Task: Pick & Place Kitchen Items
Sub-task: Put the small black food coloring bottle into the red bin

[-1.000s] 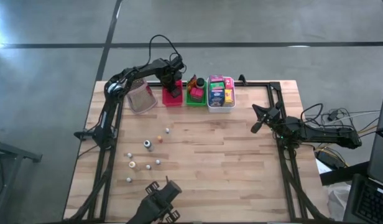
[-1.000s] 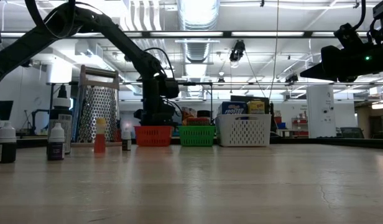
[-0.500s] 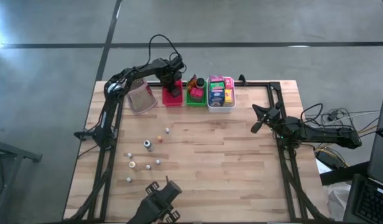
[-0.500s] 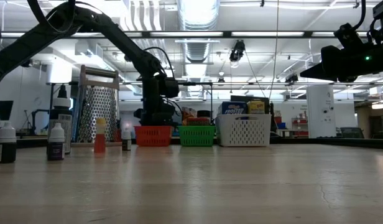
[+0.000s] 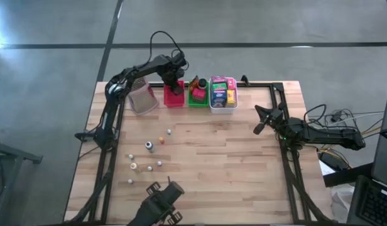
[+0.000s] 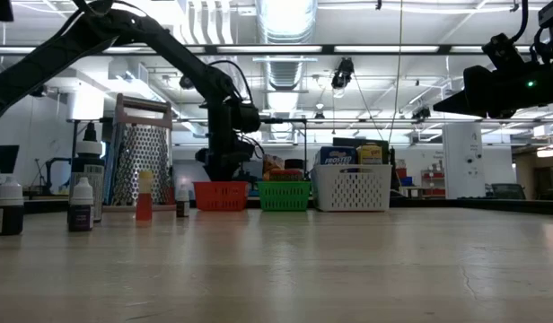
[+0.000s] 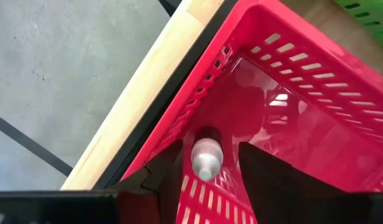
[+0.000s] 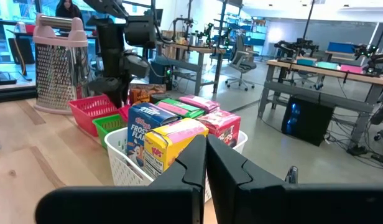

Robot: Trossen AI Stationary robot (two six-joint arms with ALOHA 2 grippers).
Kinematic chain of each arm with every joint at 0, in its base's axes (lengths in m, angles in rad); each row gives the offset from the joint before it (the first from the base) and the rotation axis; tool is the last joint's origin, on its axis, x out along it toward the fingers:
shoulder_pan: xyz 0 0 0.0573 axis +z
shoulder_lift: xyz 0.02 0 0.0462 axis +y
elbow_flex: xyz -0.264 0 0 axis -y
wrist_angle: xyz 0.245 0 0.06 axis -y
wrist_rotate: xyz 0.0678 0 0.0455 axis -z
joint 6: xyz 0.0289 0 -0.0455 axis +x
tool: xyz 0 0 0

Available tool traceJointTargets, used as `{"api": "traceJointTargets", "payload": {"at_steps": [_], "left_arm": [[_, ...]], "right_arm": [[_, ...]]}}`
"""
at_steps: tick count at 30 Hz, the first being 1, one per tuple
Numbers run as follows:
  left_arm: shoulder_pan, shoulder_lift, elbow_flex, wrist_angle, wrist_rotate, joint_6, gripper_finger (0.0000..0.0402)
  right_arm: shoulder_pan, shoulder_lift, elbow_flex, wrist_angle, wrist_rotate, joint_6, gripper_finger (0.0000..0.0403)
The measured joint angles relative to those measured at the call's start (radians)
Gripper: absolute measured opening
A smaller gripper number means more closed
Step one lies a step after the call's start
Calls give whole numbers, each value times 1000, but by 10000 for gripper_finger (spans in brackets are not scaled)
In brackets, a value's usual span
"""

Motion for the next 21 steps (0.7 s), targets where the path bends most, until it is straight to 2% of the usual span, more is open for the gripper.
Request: {"api": "traceJointTargets", "payload": {"at_steps": [12, 21], "left_arm": [[0, -2, 140, -174, -2, -14, 159], [-17, -10, 304, -410, -3, -51, 159]], "right_arm": [[0, 0, 0, 0, 0, 0, 8], [0, 0, 0, 0, 0, 0, 8]]}}
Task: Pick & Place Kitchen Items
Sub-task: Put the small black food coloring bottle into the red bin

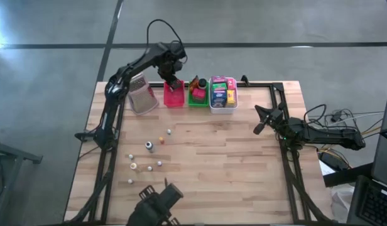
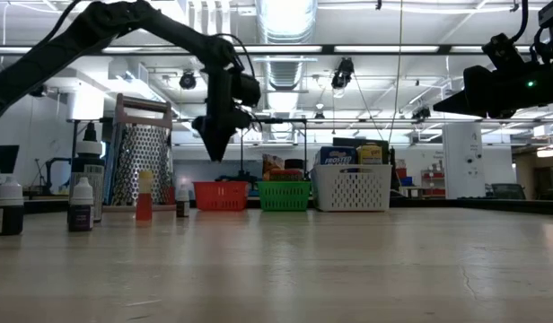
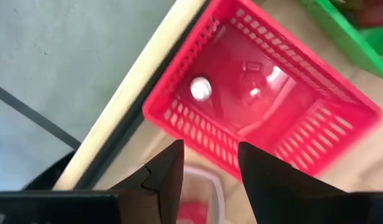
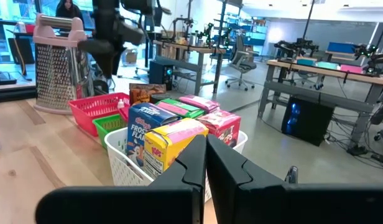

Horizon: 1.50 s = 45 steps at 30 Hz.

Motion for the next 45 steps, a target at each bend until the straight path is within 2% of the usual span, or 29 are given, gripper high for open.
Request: {"api": "traceJointTargets", "payload": {"at_steps": [5, 14, 24, 29, 39, 45], "left_arm": [[-34, -50, 38, -48, -11, -31, 158], [-118, -176, 33, -49, -17, -65, 158], [-258, -300, 2, -59, -17, -52, 158], [-337, -391, -106, -52, -17, -54, 159], [-491, -567, -459, 58, -19, -80, 158], [-569, -652, -631, 167, -19, -74, 158]], "right_arm": [[0, 0, 0, 0, 0, 0, 8], [0, 0, 0, 0, 0, 0, 8], [0, 0, 0, 0, 0, 0, 8], [0, 0, 0, 0, 0, 0, 8], [0, 0, 0, 0, 0, 0, 8], [0, 0, 0, 0, 0, 0, 8]]}}
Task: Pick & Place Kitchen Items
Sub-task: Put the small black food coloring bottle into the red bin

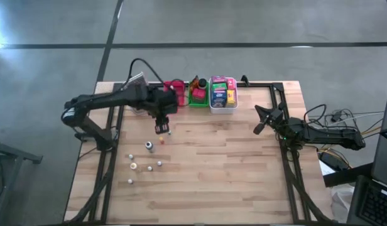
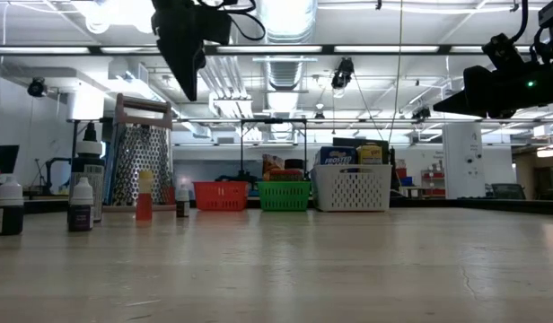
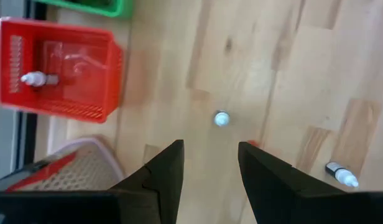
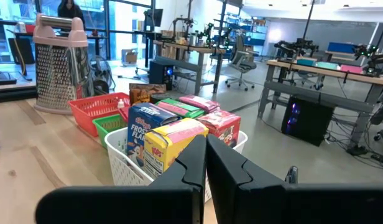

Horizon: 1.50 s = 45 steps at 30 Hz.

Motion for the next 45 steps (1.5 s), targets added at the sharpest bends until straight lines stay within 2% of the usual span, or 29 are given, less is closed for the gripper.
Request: {"api": "traceJointTargets", "payload": {"at_steps": [5, 9, 17, 23, 27, 45], "left_arm": [[-47, -59, -141, 138, 0, 70, 159], [-53, -84, -249, 221, 4, 24, 159], [-49, -83, -392, 293, 24, 55, 159], [-35, -82, -414, 374, 59, 2, 159], [1, -78, -414, 405, 120, -67, 158], [28, 91, -399, 414, 136, -103, 158]], "right_arm": [[0, 0, 0, 0, 0, 0, 8], [0, 0, 0, 0, 0, 0, 8], [0, 0, 0, 0, 0, 0, 8], [0, 0, 0, 0, 0, 0, 8], [0, 0, 0, 0, 0, 0, 8], [0, 0, 0, 0, 0, 0, 8]]}}
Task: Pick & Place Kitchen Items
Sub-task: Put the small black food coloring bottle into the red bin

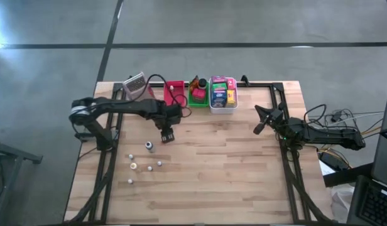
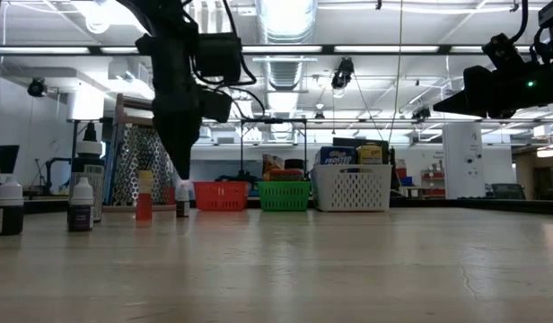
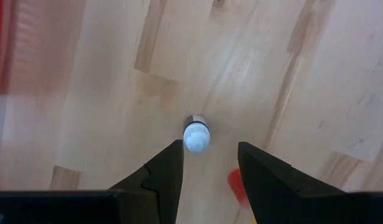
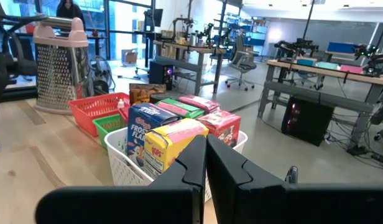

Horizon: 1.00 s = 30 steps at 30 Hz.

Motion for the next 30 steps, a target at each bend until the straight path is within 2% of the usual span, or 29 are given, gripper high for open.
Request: {"api": "traceJointTargets", "payload": {"at_steps": [19, 30], "left_arm": [[0, 152, -3, 55, -37, 4, 158], [0, 196, -6, 85, -42, 11, 158]], "right_arm": [[0, 0, 0, 0, 0, 0, 8], [0, 0, 0, 0, 0, 0, 8]]}}
